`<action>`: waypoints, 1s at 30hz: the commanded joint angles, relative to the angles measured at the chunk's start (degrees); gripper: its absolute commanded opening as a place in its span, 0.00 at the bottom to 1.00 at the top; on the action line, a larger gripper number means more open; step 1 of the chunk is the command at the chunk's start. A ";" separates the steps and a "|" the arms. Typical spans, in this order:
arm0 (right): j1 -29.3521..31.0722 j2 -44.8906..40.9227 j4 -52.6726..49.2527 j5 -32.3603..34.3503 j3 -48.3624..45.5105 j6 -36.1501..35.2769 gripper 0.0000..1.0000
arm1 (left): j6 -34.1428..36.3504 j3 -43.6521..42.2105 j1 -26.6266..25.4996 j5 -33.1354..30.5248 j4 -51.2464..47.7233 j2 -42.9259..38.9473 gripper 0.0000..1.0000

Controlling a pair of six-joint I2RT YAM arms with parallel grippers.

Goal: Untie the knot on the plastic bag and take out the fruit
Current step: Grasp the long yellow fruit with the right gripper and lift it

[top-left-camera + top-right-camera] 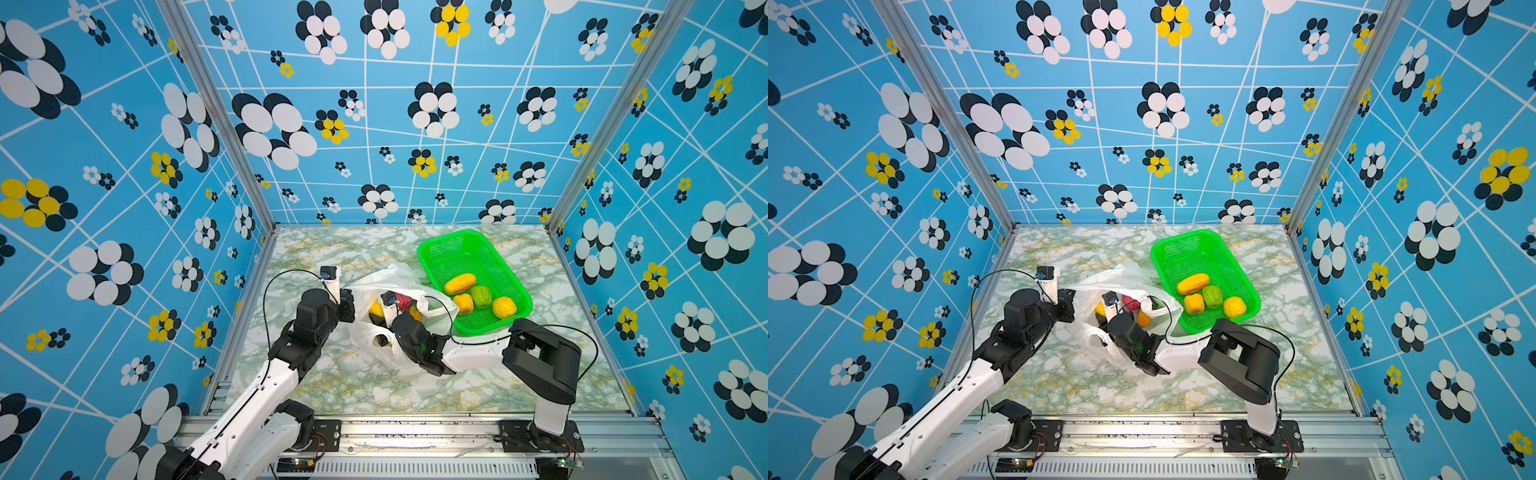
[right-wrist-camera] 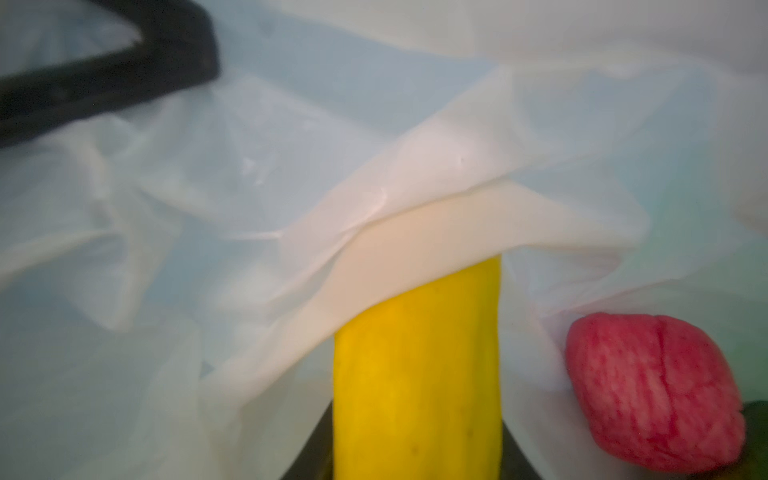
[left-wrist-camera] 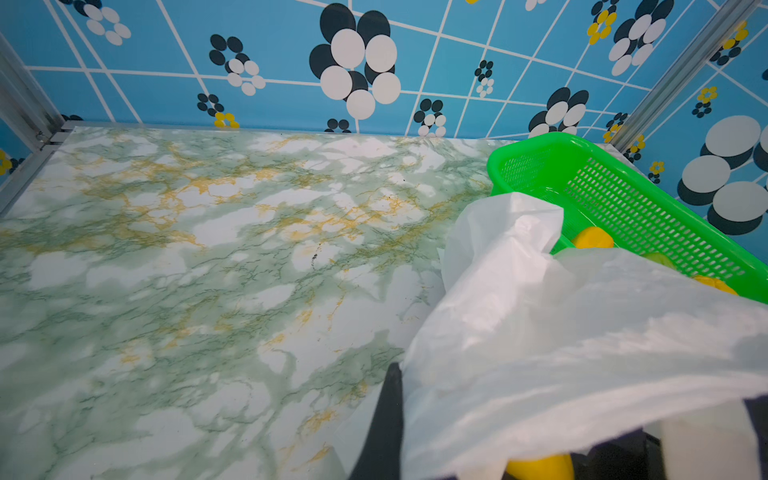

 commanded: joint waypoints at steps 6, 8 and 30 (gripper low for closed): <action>-5.25 10.17 -21.97 11.54 14.90 13.70 0.29 | 0.67 0.91 -0.10 -8.88 -0.61 -3.33 0.00; -5.43 11.38 -19.37 10.51 14.51 14.37 0.29 | 0.91 1.00 -0.13 -8.99 -0.18 -3.09 0.00; -4.15 0.33 40.99 -22.43 -16.95 1.06 0.45 | 1.17 0.62 -0.07 -7.28 1.83 0.56 0.00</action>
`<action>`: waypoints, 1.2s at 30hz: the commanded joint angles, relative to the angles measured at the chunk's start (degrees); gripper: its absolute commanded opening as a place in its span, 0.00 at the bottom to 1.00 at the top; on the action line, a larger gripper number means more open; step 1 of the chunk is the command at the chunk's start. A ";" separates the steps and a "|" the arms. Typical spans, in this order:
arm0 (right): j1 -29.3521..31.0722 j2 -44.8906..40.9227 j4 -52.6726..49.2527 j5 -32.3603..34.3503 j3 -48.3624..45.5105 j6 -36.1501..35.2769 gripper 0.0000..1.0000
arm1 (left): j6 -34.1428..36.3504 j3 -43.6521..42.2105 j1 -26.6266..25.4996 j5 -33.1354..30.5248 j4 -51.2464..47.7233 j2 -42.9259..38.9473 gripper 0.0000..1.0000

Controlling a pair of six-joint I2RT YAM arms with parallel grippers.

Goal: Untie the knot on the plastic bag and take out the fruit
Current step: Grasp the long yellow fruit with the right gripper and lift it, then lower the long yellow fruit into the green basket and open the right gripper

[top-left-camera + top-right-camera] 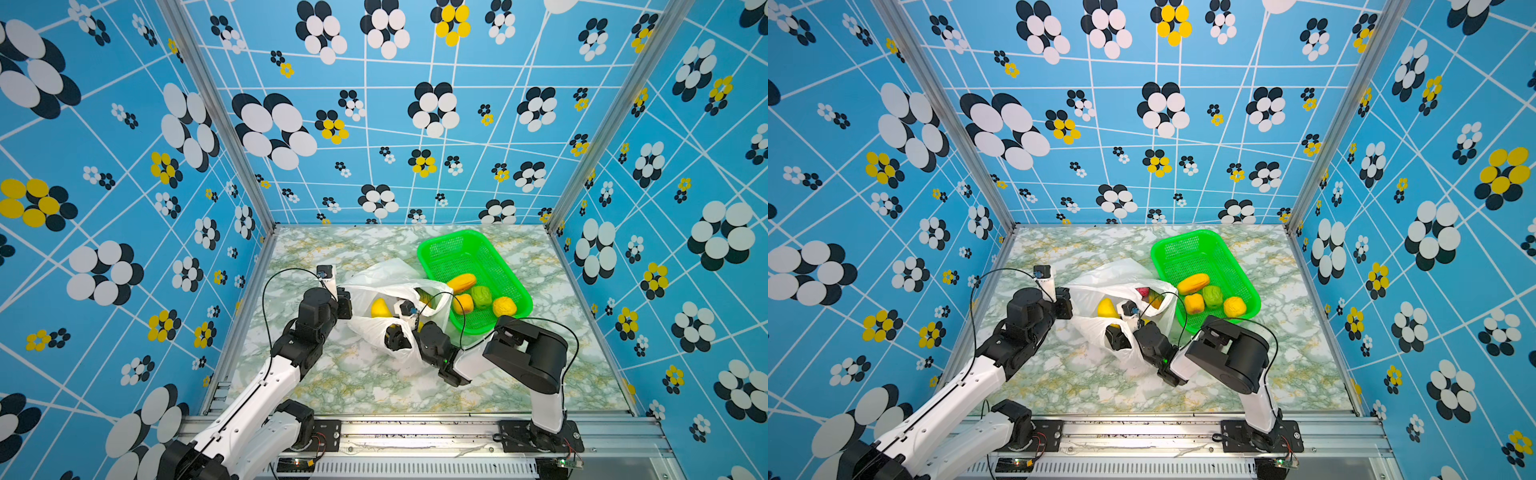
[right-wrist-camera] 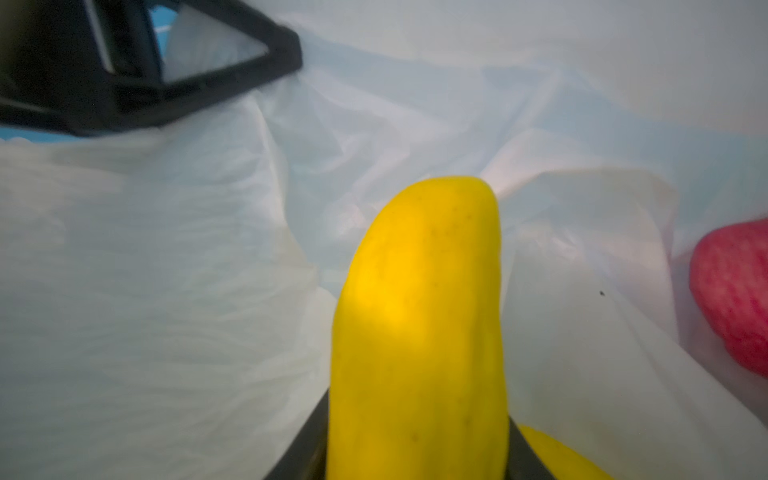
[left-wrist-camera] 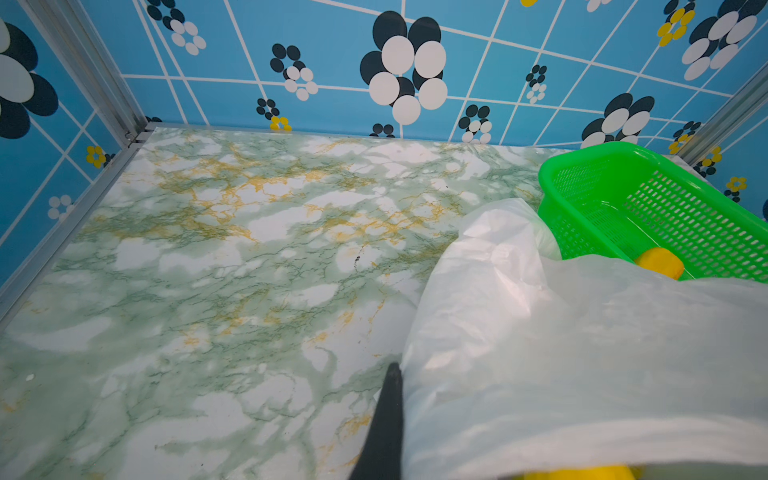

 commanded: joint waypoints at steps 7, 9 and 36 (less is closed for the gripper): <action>0.22 -17.32 -22.62 1.26 4.97 -6.24 0.35 | 1.02 -0.50 -0.10 1.04 1.23 -2.74 0.00; 0.34 -20.20 -26.37 1.74 4.97 -7.46 0.35 | 1.02 -0.63 -0.06 1.04 1.23 -3.01 0.00; -22.73 -61.91 -64.50 26.49 -6.84 -6.78 0.27 | 0.93 -1.12 -0.06 2.62 1.61 -3.25 0.00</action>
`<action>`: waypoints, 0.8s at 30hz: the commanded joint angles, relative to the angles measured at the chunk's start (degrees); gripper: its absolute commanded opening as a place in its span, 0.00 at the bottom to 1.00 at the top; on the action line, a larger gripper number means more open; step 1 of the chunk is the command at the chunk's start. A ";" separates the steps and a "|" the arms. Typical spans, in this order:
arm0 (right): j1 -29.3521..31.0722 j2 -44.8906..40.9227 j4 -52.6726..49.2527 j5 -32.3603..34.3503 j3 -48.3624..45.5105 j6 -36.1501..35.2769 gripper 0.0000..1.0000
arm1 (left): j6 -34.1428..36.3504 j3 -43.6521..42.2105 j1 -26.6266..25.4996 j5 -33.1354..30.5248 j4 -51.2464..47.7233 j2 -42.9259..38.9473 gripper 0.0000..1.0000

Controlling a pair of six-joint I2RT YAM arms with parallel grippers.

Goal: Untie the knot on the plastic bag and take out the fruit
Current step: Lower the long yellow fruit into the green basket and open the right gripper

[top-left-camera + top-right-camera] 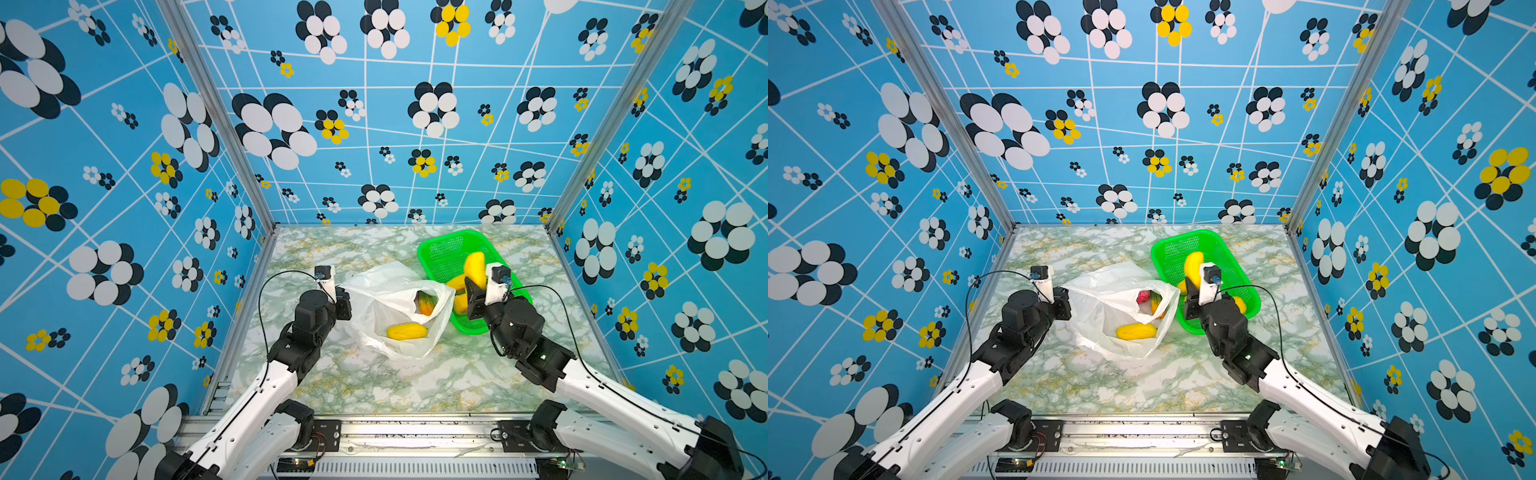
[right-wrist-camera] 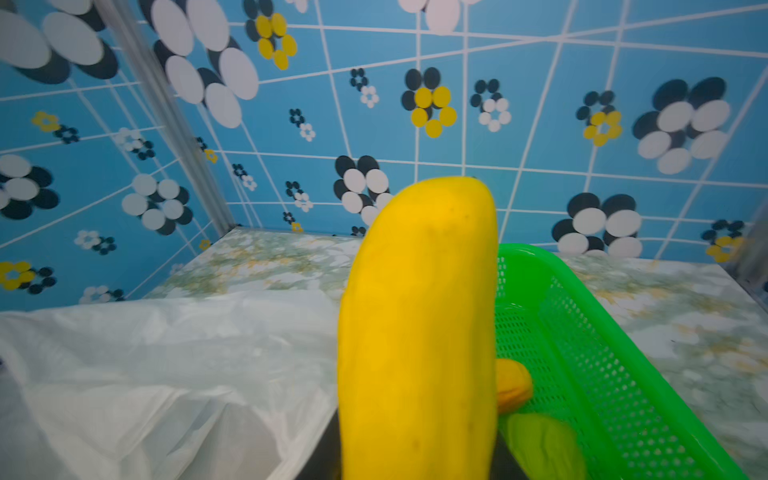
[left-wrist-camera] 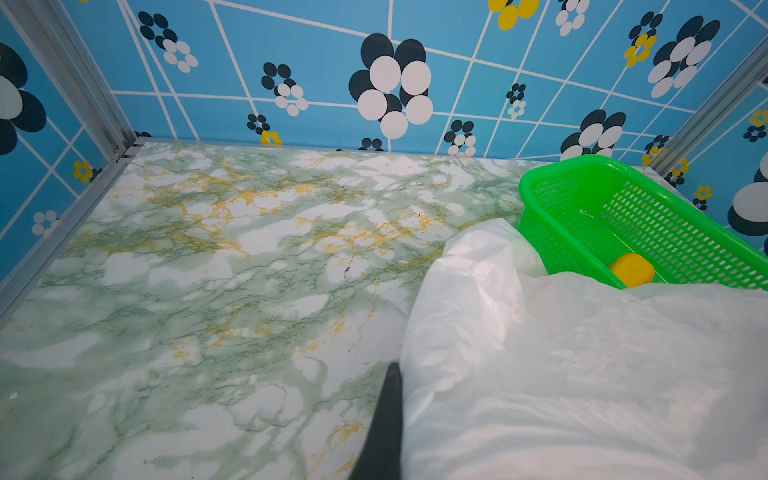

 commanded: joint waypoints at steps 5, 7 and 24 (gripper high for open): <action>-15.70 -0.09 -6.45 -1.31 -6.61 7.79 0.29 | 0.63 -0.74 -0.06 0.76 0.87 -2.17 0.00; -20.72 3.73 -6.10 -6.40 -6.73 10.03 0.28 | 0.62 -1.09 -0.06 0.61 1.30 -2.30 0.00; -24.69 27.00 -9.79 -17.12 4.35 10.81 0.29 | 0.49 -0.77 -0.07 0.98 0.38 -2.09 0.00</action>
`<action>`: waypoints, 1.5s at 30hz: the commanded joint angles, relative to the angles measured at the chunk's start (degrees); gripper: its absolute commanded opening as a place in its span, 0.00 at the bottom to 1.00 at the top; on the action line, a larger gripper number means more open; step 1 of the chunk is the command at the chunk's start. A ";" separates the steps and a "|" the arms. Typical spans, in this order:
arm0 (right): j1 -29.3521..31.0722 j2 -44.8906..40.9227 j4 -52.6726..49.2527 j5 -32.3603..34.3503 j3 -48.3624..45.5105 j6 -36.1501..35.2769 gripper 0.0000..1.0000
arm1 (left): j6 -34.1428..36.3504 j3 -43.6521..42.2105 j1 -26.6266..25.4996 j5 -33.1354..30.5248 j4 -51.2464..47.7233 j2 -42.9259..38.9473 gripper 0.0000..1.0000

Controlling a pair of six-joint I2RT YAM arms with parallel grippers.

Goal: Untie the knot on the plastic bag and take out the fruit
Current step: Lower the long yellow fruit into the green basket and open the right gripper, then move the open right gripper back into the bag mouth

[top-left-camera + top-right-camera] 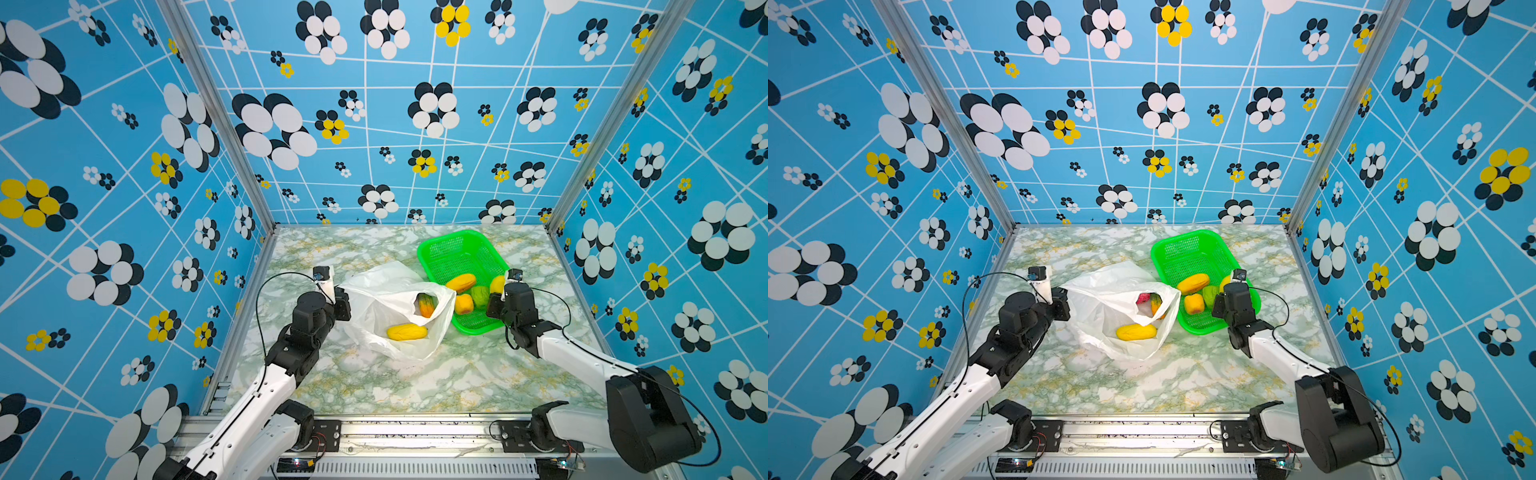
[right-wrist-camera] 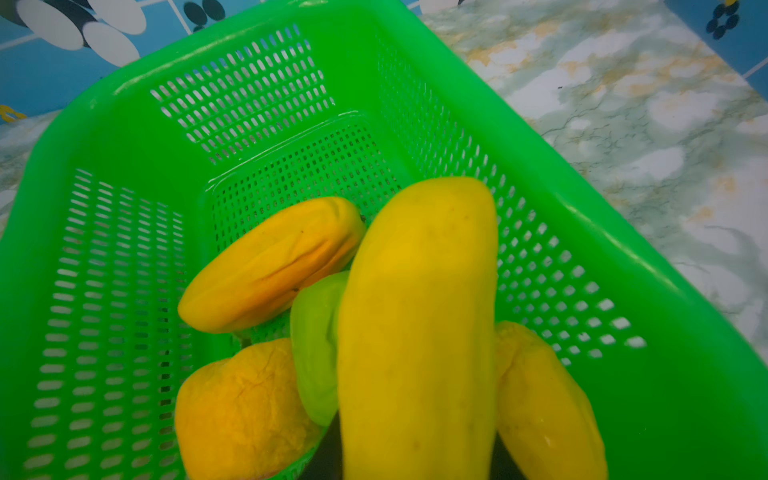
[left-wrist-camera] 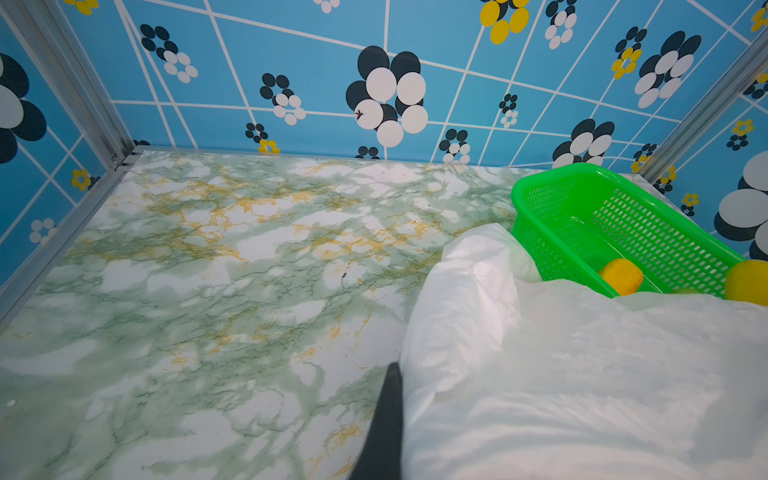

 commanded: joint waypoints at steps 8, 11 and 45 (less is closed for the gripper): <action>-0.24 10.36 -9.83 -3.69 11.33 0.39 0.41 | 0.40 -0.77 -0.06 0.71 0.49 -0.61 0.00; -0.24 8.63 -8.82 -1.60 9.78 1.16 0.59 | 0.42 -0.77 -0.06 0.24 0.33 -0.87 0.00; 30.11 -30.80 3.48 -4.13 -7.06 -12.40 0.51 | 0.30 -0.42 -0.06 1.33 0.11 -0.74 0.00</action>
